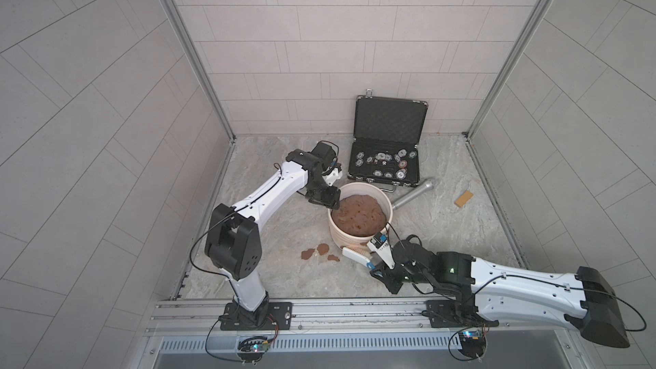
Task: Scrub the dried mud off the ceramic pot
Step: Brush off the soil from the pot, then rotate the pot on the tray.
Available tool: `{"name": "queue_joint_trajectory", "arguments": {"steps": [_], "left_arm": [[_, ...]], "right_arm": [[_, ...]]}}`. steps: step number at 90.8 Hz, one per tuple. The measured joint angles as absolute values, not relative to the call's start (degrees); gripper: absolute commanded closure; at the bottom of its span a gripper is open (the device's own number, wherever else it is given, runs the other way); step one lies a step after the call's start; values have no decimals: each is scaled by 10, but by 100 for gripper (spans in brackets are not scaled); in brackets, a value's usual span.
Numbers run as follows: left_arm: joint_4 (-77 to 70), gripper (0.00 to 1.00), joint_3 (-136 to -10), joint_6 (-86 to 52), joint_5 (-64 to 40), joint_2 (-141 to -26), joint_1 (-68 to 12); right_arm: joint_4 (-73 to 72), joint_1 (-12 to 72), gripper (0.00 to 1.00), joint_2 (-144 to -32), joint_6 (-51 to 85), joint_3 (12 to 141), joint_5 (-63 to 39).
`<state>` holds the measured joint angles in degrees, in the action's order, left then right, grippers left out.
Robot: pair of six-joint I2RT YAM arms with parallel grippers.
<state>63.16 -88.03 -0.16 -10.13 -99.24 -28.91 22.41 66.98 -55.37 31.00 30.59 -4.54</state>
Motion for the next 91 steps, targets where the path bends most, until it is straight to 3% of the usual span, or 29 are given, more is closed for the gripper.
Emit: {"name": "queue_joint_trajectory", "arguments": {"steps": [20,42,69,75,91], "left_arm": [[639,50,-892,0,-102,-996,-289],[646,52,-909,2,-102,-1010,-289],[658,83,-937,18,-76,-1032,-288],[658,99,-951,44,-74,-1043,-288],[683,100,-1001,138,-35,-1080,-287]], "right_arm": [[215,640,100,-632,312,303,-94],[242,663,100,-568,330,288,-168],[303,669,100,-412,273,356,-161],[322,659,100,-405,254,373,-157],[358,606,100,-438,213,405,-191]]}}
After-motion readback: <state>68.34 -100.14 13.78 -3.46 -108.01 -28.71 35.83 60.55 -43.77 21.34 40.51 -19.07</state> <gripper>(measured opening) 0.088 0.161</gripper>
